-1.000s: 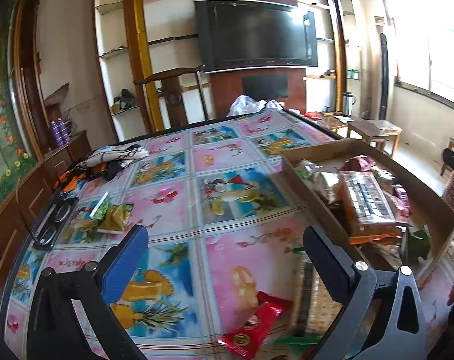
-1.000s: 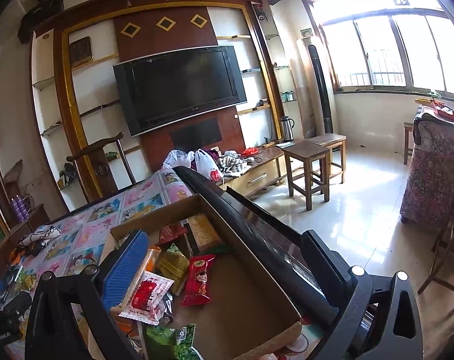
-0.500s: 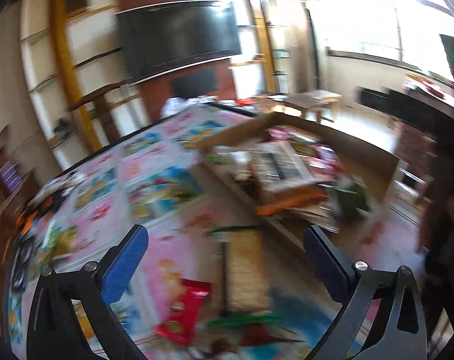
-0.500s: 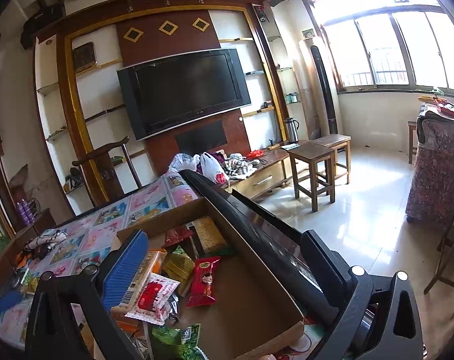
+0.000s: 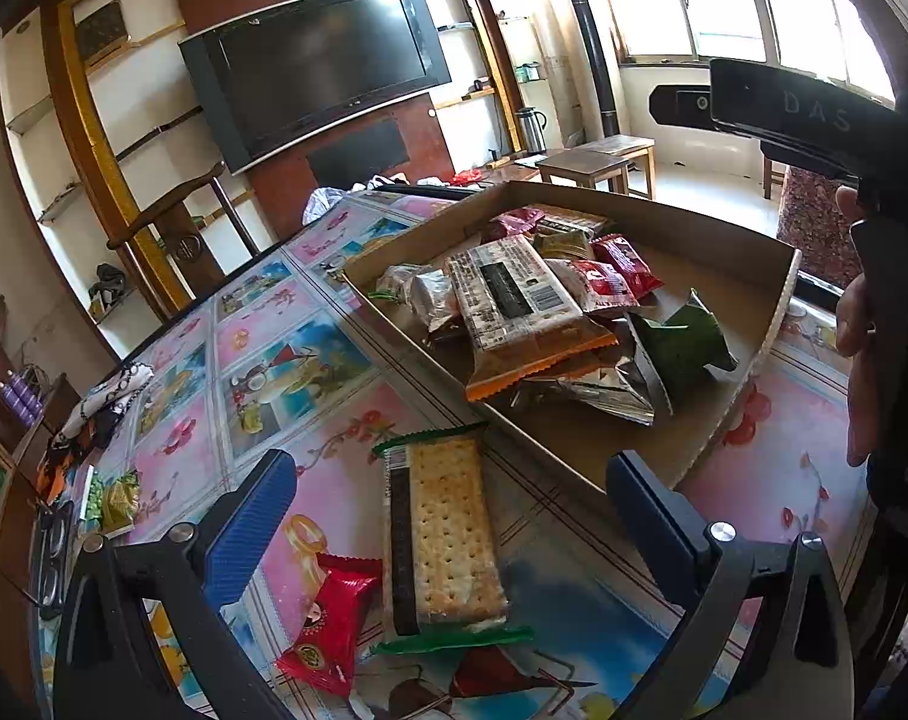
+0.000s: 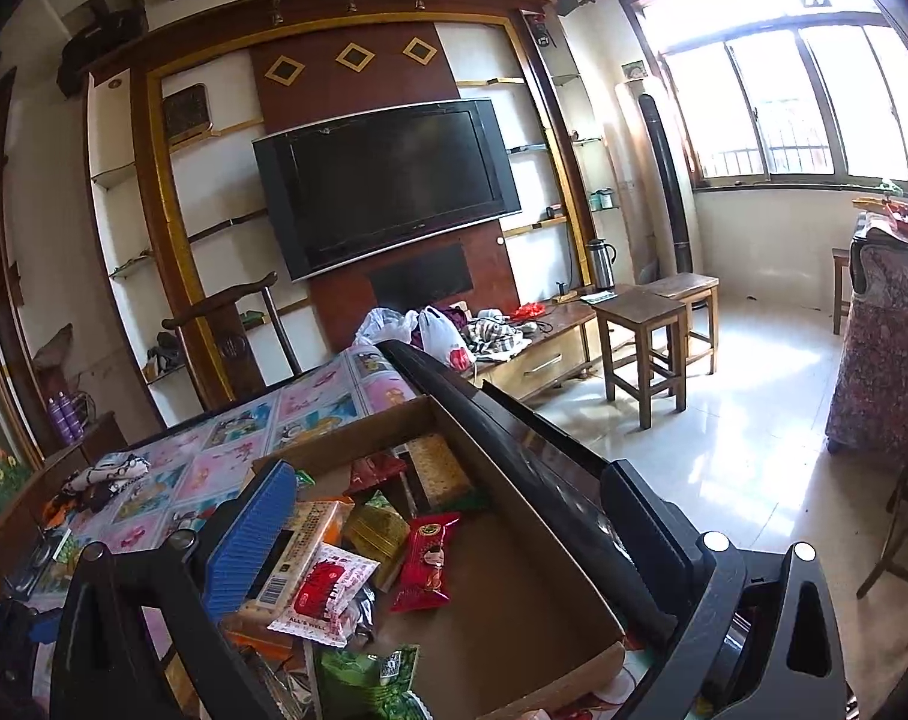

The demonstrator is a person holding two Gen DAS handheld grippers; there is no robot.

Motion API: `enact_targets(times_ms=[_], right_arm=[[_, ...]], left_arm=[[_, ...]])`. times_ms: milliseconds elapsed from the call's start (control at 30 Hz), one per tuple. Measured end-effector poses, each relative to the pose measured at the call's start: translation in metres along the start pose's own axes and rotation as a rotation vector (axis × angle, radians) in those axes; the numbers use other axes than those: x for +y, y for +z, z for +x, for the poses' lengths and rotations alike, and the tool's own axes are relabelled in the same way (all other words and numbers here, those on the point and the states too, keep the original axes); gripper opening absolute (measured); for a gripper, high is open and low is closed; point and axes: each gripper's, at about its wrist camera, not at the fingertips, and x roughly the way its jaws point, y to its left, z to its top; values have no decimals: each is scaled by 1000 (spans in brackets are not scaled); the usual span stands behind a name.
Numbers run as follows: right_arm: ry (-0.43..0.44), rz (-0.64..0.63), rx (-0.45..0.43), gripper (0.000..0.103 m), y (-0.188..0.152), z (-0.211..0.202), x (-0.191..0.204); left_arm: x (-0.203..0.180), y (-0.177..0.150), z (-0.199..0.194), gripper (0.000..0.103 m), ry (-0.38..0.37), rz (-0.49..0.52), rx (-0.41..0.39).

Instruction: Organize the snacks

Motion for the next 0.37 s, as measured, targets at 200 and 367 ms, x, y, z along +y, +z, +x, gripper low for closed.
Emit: enact_targets(times_ms=[200, 367], right_arm=[[7, -13, 3, 102, 0, 1, 2], [8, -18, 1, 102, 0, 0, 3]], left_arm=[[0, 0, 0, 103, -8, 0, 1], [3, 0, -1, 103, 28, -11, -6]])
